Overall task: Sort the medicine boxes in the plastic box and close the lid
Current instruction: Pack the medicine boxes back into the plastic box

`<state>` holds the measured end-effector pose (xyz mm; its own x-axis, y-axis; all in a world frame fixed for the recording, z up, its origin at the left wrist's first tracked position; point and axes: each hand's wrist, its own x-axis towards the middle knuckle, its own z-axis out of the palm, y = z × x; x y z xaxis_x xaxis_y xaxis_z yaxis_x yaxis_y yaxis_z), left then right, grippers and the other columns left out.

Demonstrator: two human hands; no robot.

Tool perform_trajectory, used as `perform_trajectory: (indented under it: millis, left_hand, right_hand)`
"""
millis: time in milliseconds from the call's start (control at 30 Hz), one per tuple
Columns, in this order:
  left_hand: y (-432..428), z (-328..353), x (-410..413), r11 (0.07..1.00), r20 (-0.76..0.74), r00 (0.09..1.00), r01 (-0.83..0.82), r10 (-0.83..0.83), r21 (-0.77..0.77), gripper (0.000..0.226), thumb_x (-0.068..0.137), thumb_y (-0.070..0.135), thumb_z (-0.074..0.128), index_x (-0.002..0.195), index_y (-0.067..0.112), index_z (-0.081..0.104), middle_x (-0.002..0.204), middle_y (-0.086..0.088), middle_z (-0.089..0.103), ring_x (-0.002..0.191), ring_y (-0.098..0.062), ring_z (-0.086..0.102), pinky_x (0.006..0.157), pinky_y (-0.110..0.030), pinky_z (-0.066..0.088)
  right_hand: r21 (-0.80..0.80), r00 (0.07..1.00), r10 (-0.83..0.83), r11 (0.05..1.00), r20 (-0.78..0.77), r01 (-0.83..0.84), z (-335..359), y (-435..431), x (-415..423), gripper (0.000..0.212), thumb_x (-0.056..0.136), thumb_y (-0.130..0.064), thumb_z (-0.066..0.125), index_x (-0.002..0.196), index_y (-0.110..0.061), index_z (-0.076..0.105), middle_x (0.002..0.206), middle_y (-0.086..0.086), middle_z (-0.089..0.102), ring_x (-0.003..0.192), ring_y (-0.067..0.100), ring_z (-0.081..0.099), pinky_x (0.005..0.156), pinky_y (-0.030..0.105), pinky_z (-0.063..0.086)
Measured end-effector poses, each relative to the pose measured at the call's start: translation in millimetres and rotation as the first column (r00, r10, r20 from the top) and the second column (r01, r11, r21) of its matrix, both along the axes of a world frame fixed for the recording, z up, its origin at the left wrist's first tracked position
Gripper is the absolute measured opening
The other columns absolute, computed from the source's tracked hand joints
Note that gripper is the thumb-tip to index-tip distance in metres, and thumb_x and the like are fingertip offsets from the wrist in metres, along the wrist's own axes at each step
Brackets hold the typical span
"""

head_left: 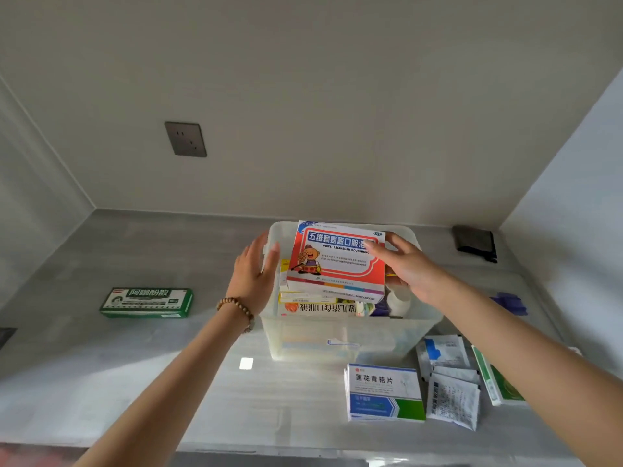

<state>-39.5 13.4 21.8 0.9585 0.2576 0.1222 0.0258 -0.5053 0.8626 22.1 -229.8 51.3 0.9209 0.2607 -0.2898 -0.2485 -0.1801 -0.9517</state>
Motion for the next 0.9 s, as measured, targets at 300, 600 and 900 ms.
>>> perform_trajectory:
  millis: [300, 600, 900]
  left_hand:
    - [10, -58, 15, 0.958, -0.226, 0.974, -0.042, -0.024, -0.282, 0.064, 0.086, 0.054, 0.034, 0.141, 0.024, 0.023, 0.141, -0.002, 0.041, 0.122, -0.017, 0.046, 0.095, -0.033, 0.041]
    - [9, -59, 17, 0.96, -0.17, 0.984, 0.01, -0.06, -0.281, 0.063, 0.076, 0.06, 0.031, 0.131, 0.029, 0.033, 0.121, 0.004, 0.055, 0.103, -0.009, 0.058, 0.081, -0.019, 0.05]
    - [9, -60, 18, 0.979, -0.201, 0.978, 0.011, -0.053, -0.204, 0.029, 0.091, 0.039, 0.038, 0.119, 0.034, 0.035, 0.108, 0.014, 0.051, 0.083, 0.013, 0.05, 0.056, 0.003, 0.04]
  right_hand:
    - [-0.265, 0.957, 0.136, 0.942, -0.258, -0.205, -68, 38, 42, 0.041, 0.081, -0.038, 0.067, 0.114, -0.019, 0.05, 0.096, 0.004, 0.073, 0.082, 0.017, 0.071, 0.061, 0.026, 0.057]
    - [-0.484, 0.803, 0.343, 0.658, -0.488, -0.576, -119, 49, 56, 0.037, 0.085, -0.049, 0.057, 0.107, -0.02, 0.061, 0.114, -0.001, 0.069, 0.104, 0.015, 0.062, 0.094, 0.028, 0.047]
    - [-0.521, 0.728, 0.438, 0.509, -0.528, -0.685, -137, 60, 57, 0.038, 0.095, -0.043, 0.043, 0.127, -0.023, 0.051, 0.127, 0.002, 0.061, 0.119, 0.02, 0.055, 0.106, 0.035, 0.039]
